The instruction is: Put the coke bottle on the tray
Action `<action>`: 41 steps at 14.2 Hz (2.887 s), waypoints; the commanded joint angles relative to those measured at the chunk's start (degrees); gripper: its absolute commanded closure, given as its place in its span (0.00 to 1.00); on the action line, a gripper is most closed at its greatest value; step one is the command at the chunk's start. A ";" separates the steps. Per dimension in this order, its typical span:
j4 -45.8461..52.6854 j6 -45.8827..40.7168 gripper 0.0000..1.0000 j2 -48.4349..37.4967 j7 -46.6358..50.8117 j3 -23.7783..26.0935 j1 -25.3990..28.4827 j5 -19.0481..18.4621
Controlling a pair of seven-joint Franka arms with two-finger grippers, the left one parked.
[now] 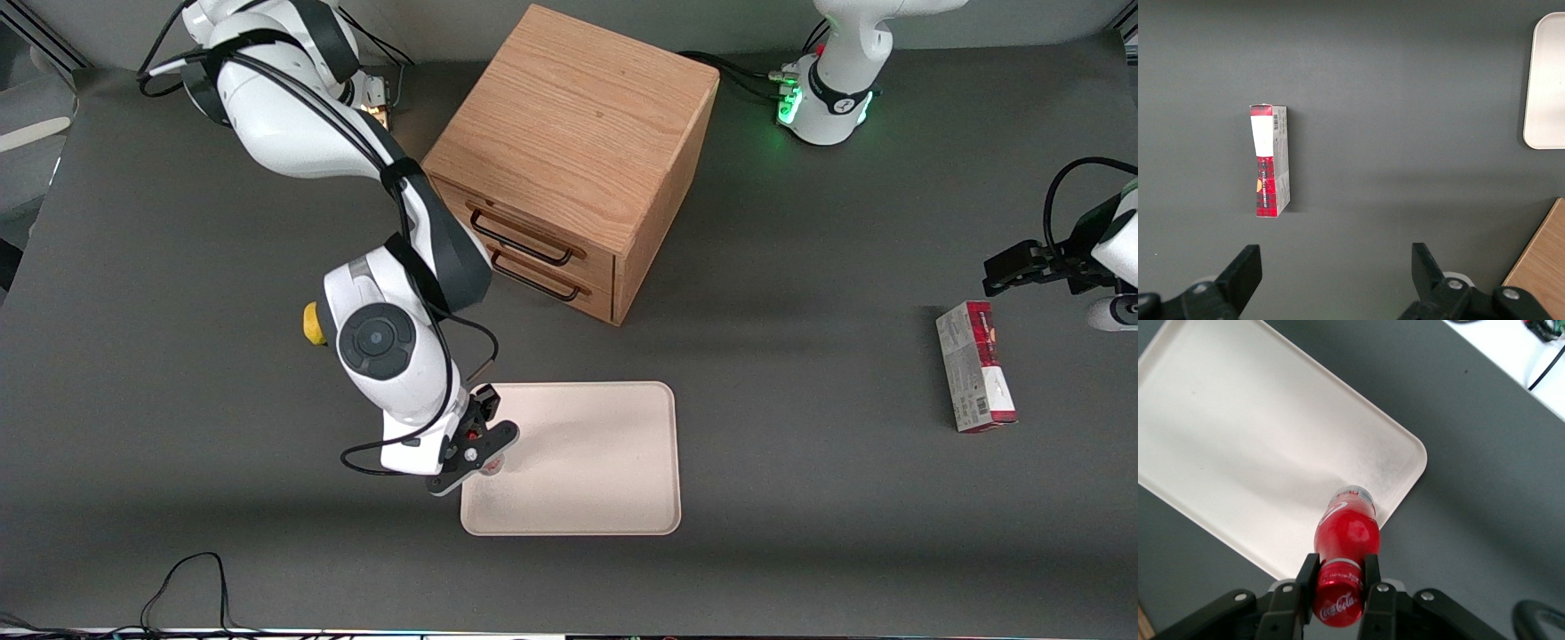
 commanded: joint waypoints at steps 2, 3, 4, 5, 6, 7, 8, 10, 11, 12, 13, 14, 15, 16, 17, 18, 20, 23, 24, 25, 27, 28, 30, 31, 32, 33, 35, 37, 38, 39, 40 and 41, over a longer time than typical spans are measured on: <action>2.40 1.54 1.00 1.34 -1.28 0.89 -0.49 -0.72; 2.31 2.33 1.00 1.69 -1.28 0.89 -0.49 -0.72; 2.31 2.95 1.00 2.30 -1.28 0.81 -0.49 -0.72; 2.31 3.65 1.00 2.74 -1.28 0.80 -0.49 -0.72; 2.31 4.35 1.00 3.35 -1.28 0.72 -0.57 -0.72; 2.22 5.06 1.00 3.62 -1.28 0.54 -0.57 -0.81; 2.05 5.50 1.00 3.97 -1.28 0.45 -0.57 -0.81; 1.87 5.50 1.00 4.06 -1.28 0.37 -0.57 -0.81; 1.78 5.50 1.00 4.15 -1.28 0.37 -0.66 -0.81; 1.70 5.94 1.00 4.24 -1.11 0.37 -0.84 -0.72; 1.61 6.90 1.00 4.59 -0.76 0.45 -1.01 -0.72; 1.52 7.69 0.70 4.94 -0.23 0.45 -1.10 -0.63; 1.35 8.40 0.49 5.20 0.21 0.45 -1.10 -0.54; 0.73 8.49 0.00 5.12 0.47 0.45 -1.10 -0.46; 0.29 8.49 0.00 4.94 0.47 0.45 -1.10 -0.46; 0.29 8.49 0.00 4.77 0.65 0.45 -1.01 -0.37; 0.29 7.88 0.00 3.72 1.61 0.45 -0.84 -0.37; 0.29 0.62 0.00 -1.46 2.49 0.45 -0.49 -0.37; 0.29 -2.55 0.00 -3.91 2.50 0.45 -0.49 -0.45; 0.29 -5.37 0.00 -6.37 2.50 0.45 -0.57 -0.54; 0.29 -10.82 0.00 -10.59 2.50 0.37 -0.92 -0.63; 0.20 -13.37 0.00 -12.70 2.41 0.10 -1.10 -0.72; 0.11 -19.25 0.00 -16.66 2.49 -1.82 -1.28 -0.72; -0.41 -22.59 0.00 -18.68 1.80 -3.57 -1.36 -0.63; -1.55 -24.01 0.00 -20.62 1.53 -5.42 -1.36 -0.63; -3.65 -24.72 0.00 -22.55 1.36 -7.26 -1.54 -0.46; -11.62 -23.95 0.00 -28.95 1.18 -10.87 -2.41 0.59; -21.28 -20.18 0.00 -36.15 1.35 -11.15 -6.35 2.35; -27.16 -16.59 0.00 -40.02 1.27 -11.06 -8.55 3.05; -32.35 -13.51 0.00 -43.45 1.27 -11.06 -10.75 3.32; -35.97 -12.09 0.00 -45.84 1.27 -11.06 -12.34 3.50; -37.58 -11.64 0.00 -47.16 1.18 -11.06 -13.57 3.50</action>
